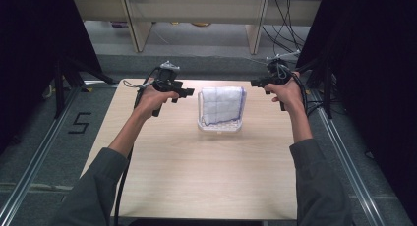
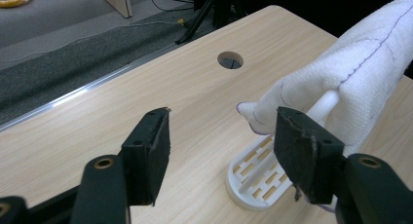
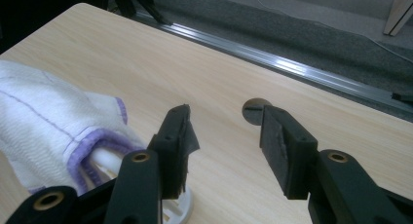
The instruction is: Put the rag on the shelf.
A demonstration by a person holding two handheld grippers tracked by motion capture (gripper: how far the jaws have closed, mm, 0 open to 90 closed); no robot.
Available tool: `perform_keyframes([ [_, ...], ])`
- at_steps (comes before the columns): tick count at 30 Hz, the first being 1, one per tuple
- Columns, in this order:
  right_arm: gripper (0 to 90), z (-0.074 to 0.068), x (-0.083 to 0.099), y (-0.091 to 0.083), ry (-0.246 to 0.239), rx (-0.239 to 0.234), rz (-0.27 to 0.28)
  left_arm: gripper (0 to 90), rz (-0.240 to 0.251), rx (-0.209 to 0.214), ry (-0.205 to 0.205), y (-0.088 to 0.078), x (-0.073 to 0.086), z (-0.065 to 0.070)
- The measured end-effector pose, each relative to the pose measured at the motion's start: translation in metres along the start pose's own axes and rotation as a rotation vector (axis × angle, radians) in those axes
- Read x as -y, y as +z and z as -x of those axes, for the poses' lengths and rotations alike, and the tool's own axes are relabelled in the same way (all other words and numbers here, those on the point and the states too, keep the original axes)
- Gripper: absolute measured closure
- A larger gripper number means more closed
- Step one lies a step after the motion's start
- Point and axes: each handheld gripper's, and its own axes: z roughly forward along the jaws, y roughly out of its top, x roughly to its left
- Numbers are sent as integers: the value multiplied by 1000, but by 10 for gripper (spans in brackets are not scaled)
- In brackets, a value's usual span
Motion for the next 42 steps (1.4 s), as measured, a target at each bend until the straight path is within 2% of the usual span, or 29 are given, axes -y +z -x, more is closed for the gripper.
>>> perform_keyframes([
  [4,537,-3,5,-9,5,1,-18,358,0,1,-7,-4,6,1],
  [5,537,-1,6,-9,-32,-2,6,356,2,2,-5,-5,8,1],
  [8,535,0,10,-13,-41,-5,18,347,3,5,-13,-7,12,2],
  [9,530,-4,13,-17,-15,-6,-8,344,7,6,-20,-8,14,3],
  [12,524,-6,16,-19,-26,-3,-1,340,30,25,-35,-13,19,7],
  [13,513,-8,19,-23,-50,-3,0,338,44,30,-51,-13,22,10],
  [15,513,-11,21,-27,-44,0,2,335,43,38,-34,-16,28,15],
  [19,505,-14,27,-31,-79,-1,11,331,50,50,-31,-20,36,23],
  [22,489,-16,29,-34,-81,7,2,327,33,60,-13,-23,40,25],
  [24,488,-18,33,-37,-95,2,4,318,43,69,-26,-24,44,29],
  [26,488,-19,34,-39,-92,9,6,318,46,72,-24,-25,46,31],
  [27,487,-21,37,-41,-98,-4,13,316,51,84,-19,-27,48,33],
  [28,484,-20,38,-41,-121,-5,14,314,54,85,-23,-27,49,35],
  [30,476,-24,41,-44,-111,0,0,309,58,85,-14,-28,52,38],
  [31,475,-24,43,-43,-125,-1,29,306,58,90,-9,-29,53,39],
  [32,472,-25,44,-46,-124,-5,15,305,52,92,4,-30,54,39],
  [34,464,-27,46,-46,-115,-17,18,301,61,87,0,-30,55,41],
  [35,451,-29,49,-46,-145,-22,43,293,66,96,-5,-31,58,43],
  [36,444,-29,50,-47,-151,-25,38,291,66,96,-5,-31,58,43],
  [39,421,-36,55,-50,-137,-42,53,287,74,106,2,-34,65,47],
  [40,416,-37,57,-50,-152,-46,67,285,80,110,-2,-35,67,48],
  [41,416,-37,57,-50,-152,-46,67,282,80,110,-2,-35,67,48],
  [42,410,-40,58,-52,-131,-56,46,282,80,110,-1,-36,69,50],
])
